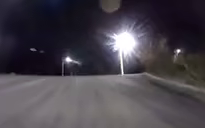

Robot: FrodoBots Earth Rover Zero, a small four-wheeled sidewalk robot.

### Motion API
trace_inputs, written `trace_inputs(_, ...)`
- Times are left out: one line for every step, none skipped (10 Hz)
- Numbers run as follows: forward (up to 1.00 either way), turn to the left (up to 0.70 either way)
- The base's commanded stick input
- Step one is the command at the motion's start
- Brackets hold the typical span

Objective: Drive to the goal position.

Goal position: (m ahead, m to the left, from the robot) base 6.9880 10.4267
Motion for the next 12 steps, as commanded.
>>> trace_inputs(0.85, 0.0)
trace_inputs(0.85, 0.0)
trace_inputs(0.85, 0.0)
trace_inputs(0.85, 0.0)
trace_inputs(0.85, 0.0)
trace_inputs(0.85, 0.0)
trace_inputs(0.85, 0.0)
trace_inputs(0.85, 0.0)
trace_inputs(0.85, 0.0)
trace_inputs(0.85, 0.0)
trace_inputs(0.85, 0.0)
trace_inputs(0.85, 0.0)
